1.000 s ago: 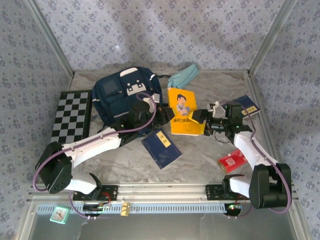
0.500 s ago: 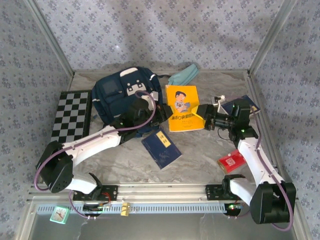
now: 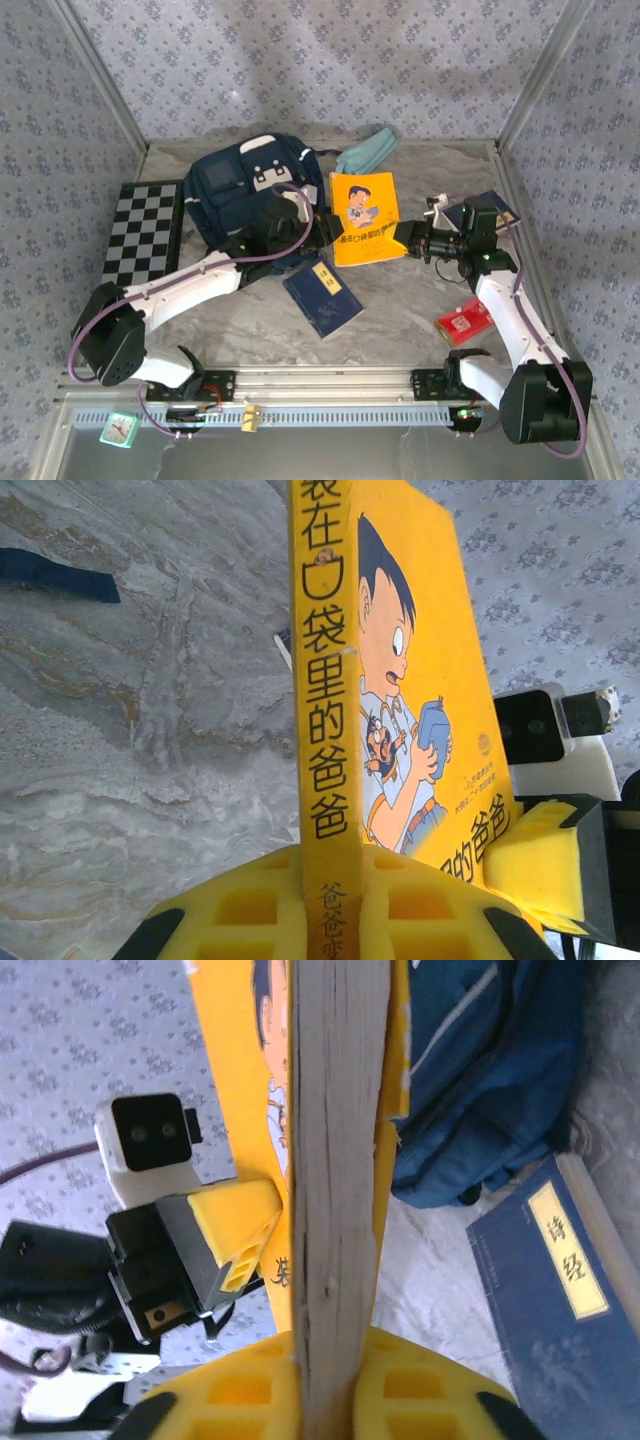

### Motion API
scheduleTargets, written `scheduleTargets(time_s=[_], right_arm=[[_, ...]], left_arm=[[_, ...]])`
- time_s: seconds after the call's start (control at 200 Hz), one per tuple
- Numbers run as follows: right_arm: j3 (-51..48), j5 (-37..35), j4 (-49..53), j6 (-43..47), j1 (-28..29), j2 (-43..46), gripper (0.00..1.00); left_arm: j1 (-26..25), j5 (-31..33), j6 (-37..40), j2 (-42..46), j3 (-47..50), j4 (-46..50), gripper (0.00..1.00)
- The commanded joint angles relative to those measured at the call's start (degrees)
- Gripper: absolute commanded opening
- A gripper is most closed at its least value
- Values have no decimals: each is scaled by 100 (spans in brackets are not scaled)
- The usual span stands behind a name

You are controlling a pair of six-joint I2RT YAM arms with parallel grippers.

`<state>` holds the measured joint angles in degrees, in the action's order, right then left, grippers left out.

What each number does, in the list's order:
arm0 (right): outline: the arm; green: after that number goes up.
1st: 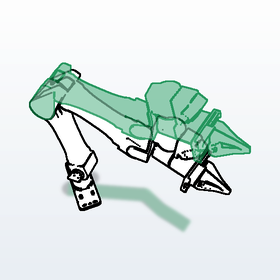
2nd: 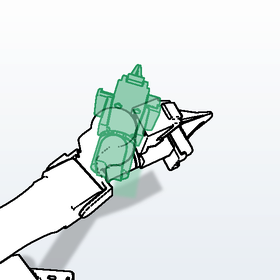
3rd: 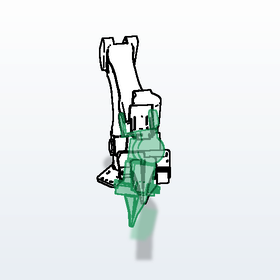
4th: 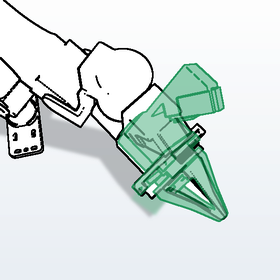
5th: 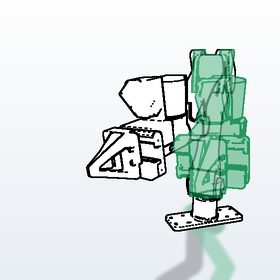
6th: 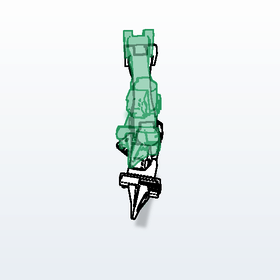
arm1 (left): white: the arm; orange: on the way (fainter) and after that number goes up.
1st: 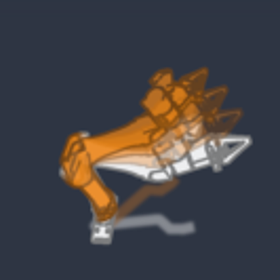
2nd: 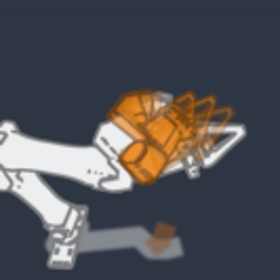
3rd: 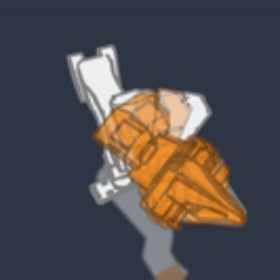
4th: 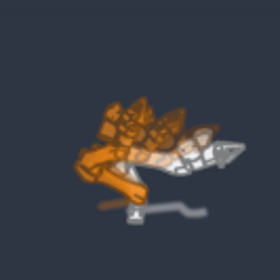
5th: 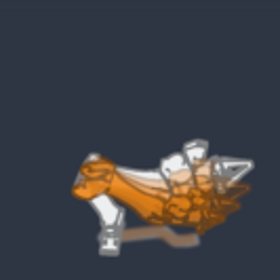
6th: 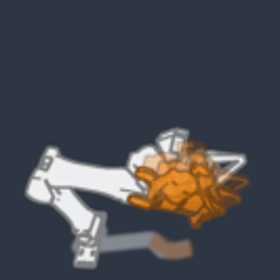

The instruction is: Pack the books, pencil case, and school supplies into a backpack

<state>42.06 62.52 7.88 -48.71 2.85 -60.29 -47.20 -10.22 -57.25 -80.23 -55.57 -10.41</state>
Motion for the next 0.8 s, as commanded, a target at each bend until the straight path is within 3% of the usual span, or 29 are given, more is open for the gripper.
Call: scheduleTargets(time_s=[0.0, 0.165, 0.245, 0.35, 0.615, 0.795], right_arm=[[382, 35, 513, 581, -26, 43, 3], [833, -640, 1996, 1676, -71, 60, 0], [851, -890, 2232, 1800, -94, 88, 0], [814, -1047, 2272, 1847, -102, 49, 0], [830, -1111, 2167, 1832, -110, -119, 0], [830, -1128, 2089, 1783, -110, -197, 0]], left_arm=[[38, 269, 670, 210, -196, 601, 7], [192, 1088, 2236, 439, -574, 2181, 36], [294, 1718, 3229, 445, -722, 2848, 44], [562, 1939, 4263, 162, -956, 3428, 53], [966, 2471, 5886, -1099, -1681, 3888, 65], [1143, 2527, 6359, -2069, -2241, 3868, 71]])
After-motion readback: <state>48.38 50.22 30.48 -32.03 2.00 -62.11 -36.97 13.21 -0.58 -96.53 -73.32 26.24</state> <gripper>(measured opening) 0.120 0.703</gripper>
